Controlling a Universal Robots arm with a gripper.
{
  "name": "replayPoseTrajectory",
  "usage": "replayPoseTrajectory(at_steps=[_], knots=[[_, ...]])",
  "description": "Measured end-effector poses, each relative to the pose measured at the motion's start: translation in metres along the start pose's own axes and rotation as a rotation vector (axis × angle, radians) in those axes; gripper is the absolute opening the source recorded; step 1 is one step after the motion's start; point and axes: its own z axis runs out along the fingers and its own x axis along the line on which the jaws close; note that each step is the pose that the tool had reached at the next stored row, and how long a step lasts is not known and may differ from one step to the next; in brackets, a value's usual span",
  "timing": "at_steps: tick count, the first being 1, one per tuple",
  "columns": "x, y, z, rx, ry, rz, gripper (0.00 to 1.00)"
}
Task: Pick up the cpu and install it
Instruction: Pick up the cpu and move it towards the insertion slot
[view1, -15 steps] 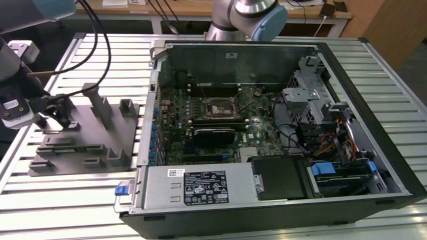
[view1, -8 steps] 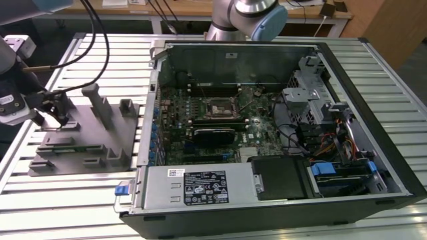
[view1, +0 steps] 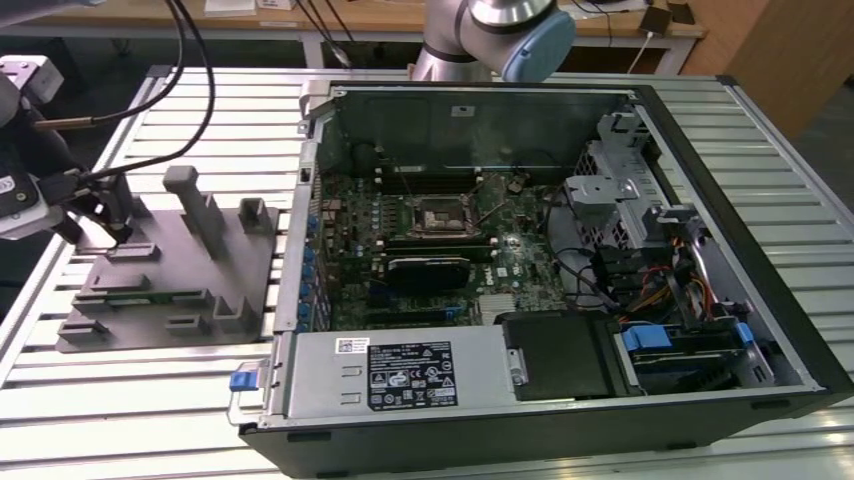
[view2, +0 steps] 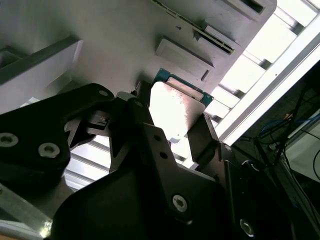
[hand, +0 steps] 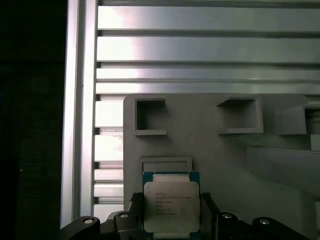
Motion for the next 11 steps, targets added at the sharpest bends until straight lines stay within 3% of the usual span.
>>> replayPoseTrajectory(at_steps=[11], knots=[[-0.0004, 0.0017, -0.0198, -0.0001, -0.0054, 0.0, 0.54]])
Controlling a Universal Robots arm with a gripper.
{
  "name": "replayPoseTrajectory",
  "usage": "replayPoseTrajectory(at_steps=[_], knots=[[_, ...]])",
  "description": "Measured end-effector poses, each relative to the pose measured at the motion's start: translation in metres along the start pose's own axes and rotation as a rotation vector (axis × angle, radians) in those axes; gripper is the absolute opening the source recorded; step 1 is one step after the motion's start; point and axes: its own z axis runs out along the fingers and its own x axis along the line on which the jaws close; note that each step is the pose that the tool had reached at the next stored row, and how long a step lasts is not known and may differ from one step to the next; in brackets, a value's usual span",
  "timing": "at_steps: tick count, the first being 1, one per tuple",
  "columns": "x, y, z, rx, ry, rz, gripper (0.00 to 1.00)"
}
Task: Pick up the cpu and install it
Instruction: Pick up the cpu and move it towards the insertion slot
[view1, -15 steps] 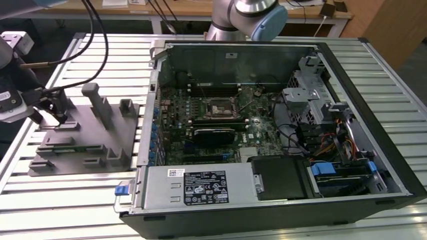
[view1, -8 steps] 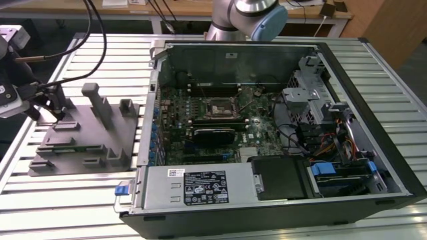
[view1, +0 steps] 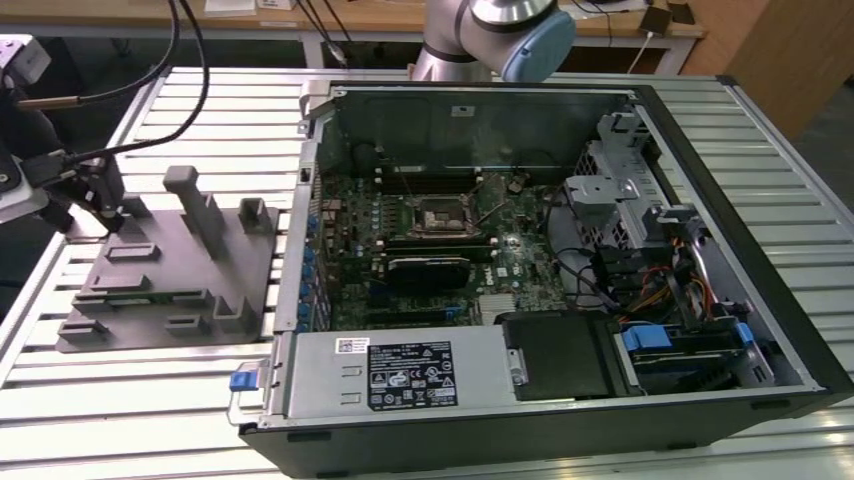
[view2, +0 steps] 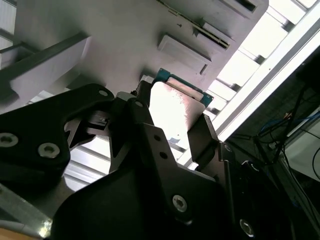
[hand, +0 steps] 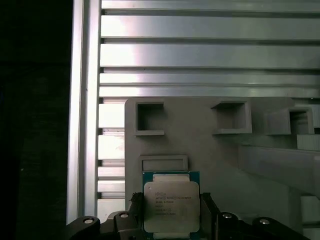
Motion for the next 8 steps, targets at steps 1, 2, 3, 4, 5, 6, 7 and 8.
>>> replayPoseTrajectory(at_steps=[1, 2, 3, 4, 5, 6, 7, 8], knots=[[0.0, 0.0002, -0.0021, 0.0, -0.0005, 0.0, 0.54], [-0.0001, 0.0003, -0.004, -0.0001, -0.0008, 0.0, 0.54], [-0.0002, 0.0005, -0.0058, -0.0001, -0.0011, 0.0, 0.54], [-0.0002, 0.0006, -0.0077, -0.0001, -0.0015, 0.0, 0.54], [-0.0002, 0.0008, -0.0095, -0.0001, -0.0023, 0.0, 0.54], [-0.0003, 0.0009, -0.0113, -0.0001, -0.003, 0.0, 0.54], [-0.0003, 0.0011, -0.0129, -0.0002, -0.0036, 0.0, 0.54], [-0.0004, 0.0012, -0.0145, -0.0002, -0.0042, 0.0, 0.54]])
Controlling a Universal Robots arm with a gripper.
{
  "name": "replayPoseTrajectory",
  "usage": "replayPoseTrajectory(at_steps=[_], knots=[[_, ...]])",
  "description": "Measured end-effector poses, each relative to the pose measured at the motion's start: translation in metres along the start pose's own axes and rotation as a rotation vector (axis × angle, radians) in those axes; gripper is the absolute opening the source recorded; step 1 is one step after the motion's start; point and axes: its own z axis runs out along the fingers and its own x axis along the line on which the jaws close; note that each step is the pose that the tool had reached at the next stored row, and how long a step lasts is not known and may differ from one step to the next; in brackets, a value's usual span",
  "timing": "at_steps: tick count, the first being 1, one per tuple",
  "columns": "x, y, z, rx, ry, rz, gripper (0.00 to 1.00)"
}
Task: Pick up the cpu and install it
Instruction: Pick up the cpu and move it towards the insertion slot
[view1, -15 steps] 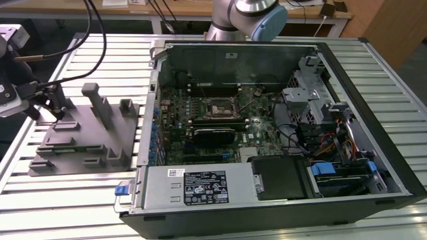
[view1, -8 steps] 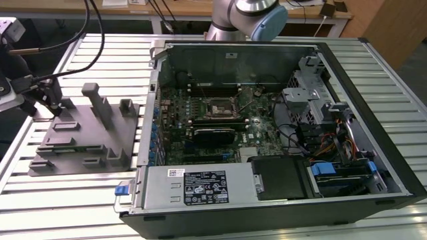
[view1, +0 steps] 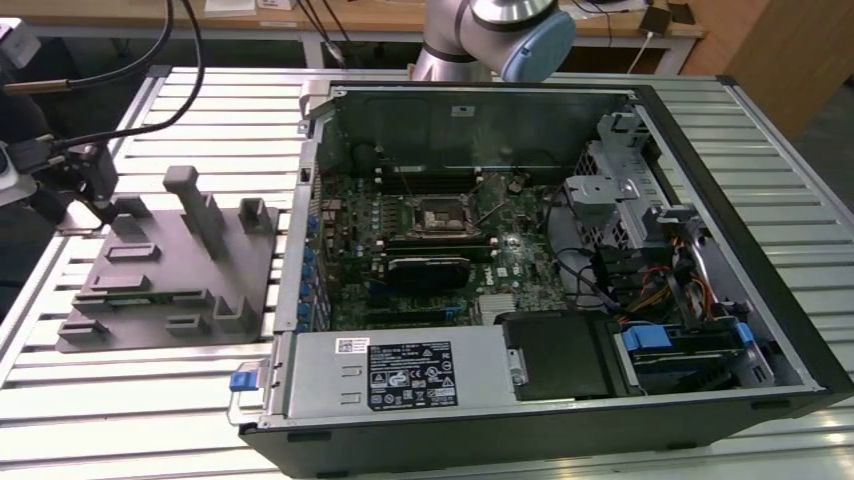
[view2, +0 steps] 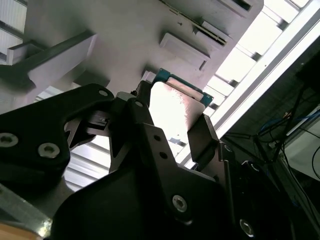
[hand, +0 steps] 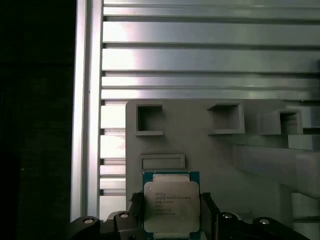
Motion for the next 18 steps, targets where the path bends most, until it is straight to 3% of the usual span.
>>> replayPoseTrajectory(at_steps=[18], knots=[[-0.001, 0.0027, -0.032, -0.0001, -0.0091, -0.001, 0.54]])
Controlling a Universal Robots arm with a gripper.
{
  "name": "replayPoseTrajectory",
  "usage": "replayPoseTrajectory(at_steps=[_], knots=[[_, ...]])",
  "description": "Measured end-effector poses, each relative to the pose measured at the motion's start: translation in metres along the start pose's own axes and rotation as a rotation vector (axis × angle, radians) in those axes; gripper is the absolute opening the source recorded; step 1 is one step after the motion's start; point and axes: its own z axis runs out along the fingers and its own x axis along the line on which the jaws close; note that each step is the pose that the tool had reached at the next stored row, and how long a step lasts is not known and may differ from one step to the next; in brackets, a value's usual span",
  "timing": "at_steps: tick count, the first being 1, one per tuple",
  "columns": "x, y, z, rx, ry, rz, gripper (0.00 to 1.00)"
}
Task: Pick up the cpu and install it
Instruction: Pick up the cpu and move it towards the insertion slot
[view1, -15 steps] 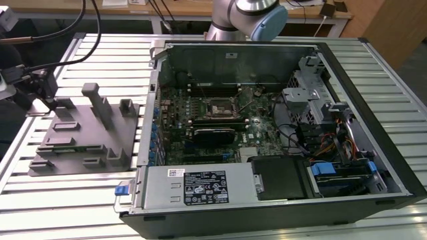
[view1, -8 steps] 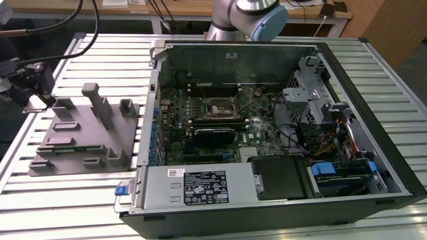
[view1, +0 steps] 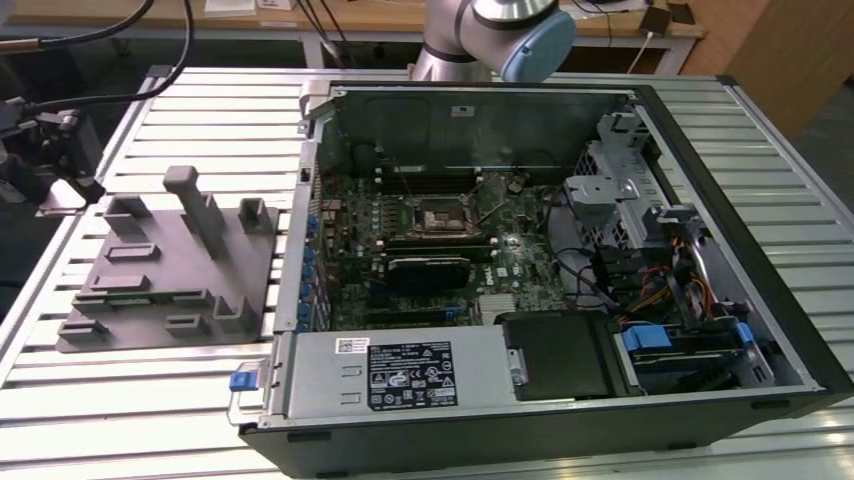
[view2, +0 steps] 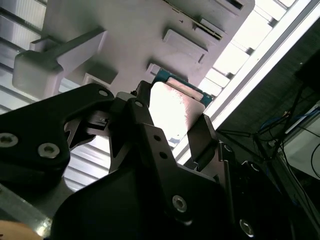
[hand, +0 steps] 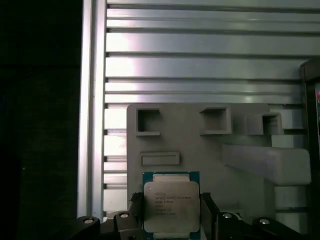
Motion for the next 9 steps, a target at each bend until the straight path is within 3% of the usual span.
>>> replayPoseTrajectory(at_steps=[9], knots=[[-0.0006, 0.0013, -0.0157, -0.0001, -0.0048, 0.0, 0.54]])
